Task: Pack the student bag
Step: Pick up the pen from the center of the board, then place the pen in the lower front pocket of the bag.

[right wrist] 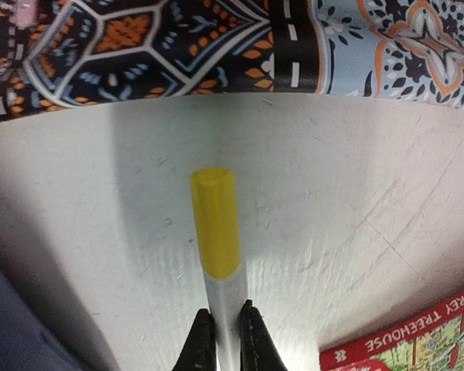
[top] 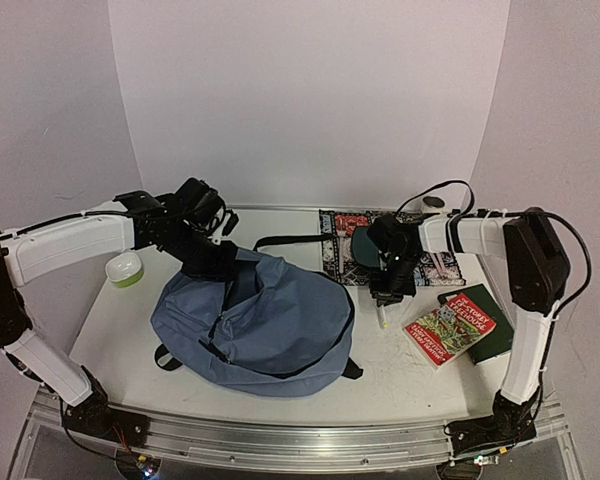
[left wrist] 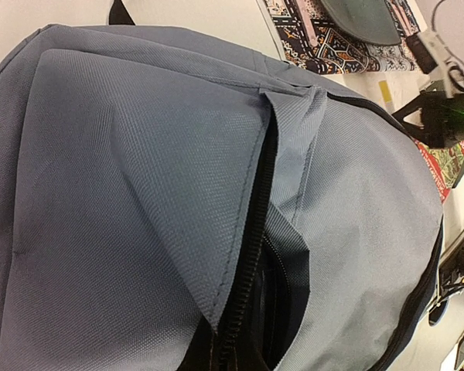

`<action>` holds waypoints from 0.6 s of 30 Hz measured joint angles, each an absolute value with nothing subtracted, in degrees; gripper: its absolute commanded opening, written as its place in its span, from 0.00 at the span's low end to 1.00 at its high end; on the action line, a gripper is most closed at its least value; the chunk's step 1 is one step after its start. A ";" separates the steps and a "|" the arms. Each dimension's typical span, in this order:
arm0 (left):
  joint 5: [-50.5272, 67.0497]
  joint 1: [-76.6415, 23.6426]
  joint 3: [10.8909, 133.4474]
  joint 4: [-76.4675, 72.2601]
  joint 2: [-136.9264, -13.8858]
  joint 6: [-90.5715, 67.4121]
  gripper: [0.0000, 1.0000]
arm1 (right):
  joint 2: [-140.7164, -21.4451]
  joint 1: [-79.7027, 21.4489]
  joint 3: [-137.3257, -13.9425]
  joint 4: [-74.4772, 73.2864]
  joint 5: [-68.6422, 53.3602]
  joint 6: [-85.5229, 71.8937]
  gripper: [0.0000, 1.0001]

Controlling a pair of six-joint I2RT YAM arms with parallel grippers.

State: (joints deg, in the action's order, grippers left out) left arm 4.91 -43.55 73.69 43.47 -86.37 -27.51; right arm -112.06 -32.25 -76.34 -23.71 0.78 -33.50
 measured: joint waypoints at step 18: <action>5.83 -43.53 73.80 43.36 -87.11 -27.30 0.00 | -96.68 -40.63 -78.74 -17.76 -11.91 -41.63 0.00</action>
State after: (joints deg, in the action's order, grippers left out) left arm 5.83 -43.53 73.80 43.36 -87.11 -27.30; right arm -96.68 -40.63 -78.74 -17.76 -11.91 -41.63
